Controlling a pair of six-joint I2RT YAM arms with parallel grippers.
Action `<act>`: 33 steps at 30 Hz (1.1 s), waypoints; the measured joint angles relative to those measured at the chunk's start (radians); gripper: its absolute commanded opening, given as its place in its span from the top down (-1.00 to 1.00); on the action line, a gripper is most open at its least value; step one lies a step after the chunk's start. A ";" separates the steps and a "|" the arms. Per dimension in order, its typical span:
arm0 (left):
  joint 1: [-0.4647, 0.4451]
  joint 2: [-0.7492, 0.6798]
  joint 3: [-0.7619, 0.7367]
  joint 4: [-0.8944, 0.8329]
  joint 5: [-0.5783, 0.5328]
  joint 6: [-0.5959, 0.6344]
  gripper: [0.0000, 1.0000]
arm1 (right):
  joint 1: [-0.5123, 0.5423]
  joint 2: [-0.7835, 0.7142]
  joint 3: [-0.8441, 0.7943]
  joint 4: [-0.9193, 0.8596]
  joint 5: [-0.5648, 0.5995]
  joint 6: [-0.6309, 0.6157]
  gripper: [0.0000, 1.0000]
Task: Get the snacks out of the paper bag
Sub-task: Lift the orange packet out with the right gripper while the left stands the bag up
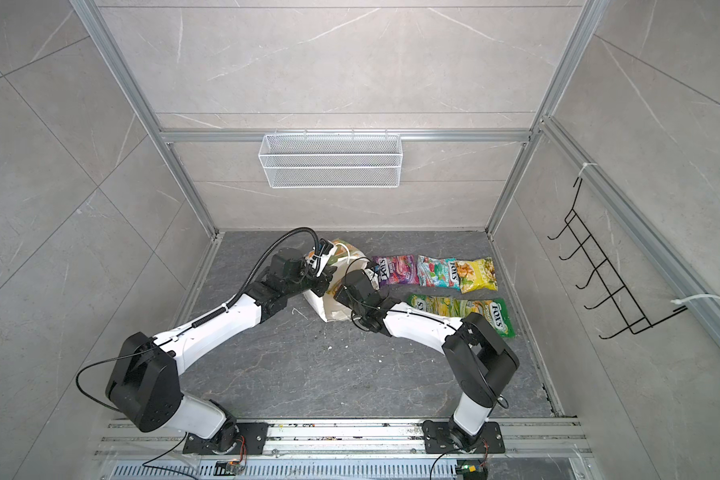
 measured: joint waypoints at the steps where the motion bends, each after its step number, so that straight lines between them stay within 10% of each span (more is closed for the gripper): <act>1: 0.000 0.005 0.007 -0.008 -0.009 0.000 1.00 | 0.000 -0.010 0.000 0.000 -0.015 -0.021 1.00; 33: 0.139 0.107 0.353 -0.346 -0.089 -0.257 1.00 | -0.181 -0.383 0.383 -0.258 -0.342 -0.504 1.00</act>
